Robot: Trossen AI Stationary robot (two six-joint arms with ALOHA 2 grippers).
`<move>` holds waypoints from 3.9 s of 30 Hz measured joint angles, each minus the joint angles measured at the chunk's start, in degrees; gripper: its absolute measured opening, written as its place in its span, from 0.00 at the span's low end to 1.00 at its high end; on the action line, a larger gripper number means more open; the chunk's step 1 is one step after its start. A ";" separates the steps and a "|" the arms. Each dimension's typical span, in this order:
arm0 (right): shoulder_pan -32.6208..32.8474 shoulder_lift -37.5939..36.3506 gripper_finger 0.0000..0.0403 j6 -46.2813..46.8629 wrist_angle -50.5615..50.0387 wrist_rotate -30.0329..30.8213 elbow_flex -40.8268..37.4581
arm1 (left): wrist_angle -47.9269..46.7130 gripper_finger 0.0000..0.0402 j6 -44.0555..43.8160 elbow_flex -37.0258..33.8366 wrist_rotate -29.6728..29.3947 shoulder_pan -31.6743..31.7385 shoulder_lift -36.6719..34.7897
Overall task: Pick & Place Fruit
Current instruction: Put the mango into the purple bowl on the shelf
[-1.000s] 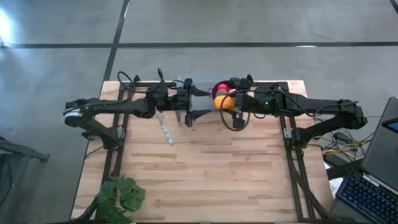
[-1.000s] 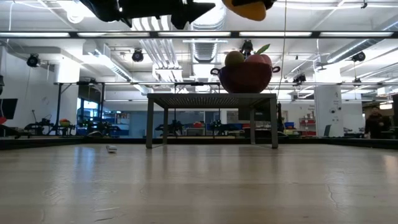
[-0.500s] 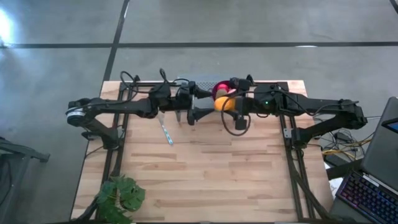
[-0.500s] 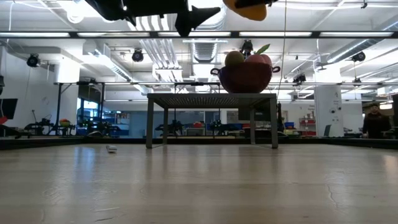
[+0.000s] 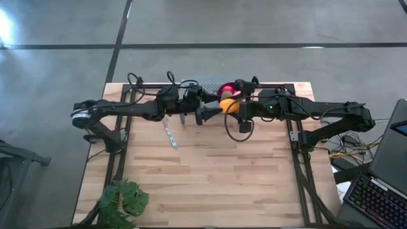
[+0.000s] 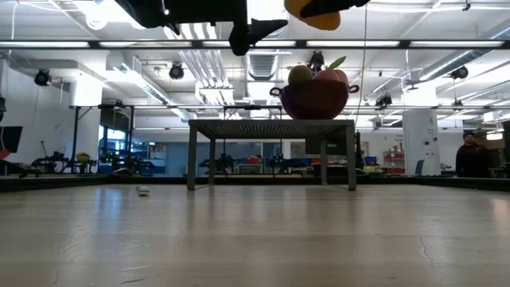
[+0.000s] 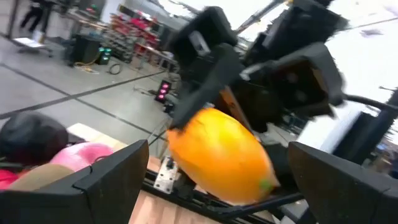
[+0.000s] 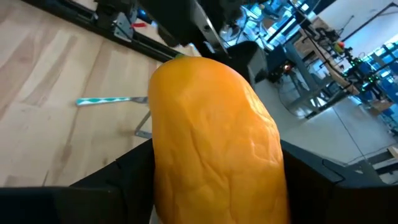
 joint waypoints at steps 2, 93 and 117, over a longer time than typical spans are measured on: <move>0.02 0.00 0.64 -0.37 -0.16 0.00 -0.13 | -0.18 0.97 -0.22 0.42 -1.83 -0.30 0.58; 0.96 -11.64 0.69 29.28 -39.76 5.86 11.43 | -51.97 0.63 35.52 38.29 -24.84 1.73 10.58; 0.96 -15.61 0.54 33.91 -41.05 12.17 4.51 | -69.55 0.63 28.41 62.29 -25.45 2.79 27.35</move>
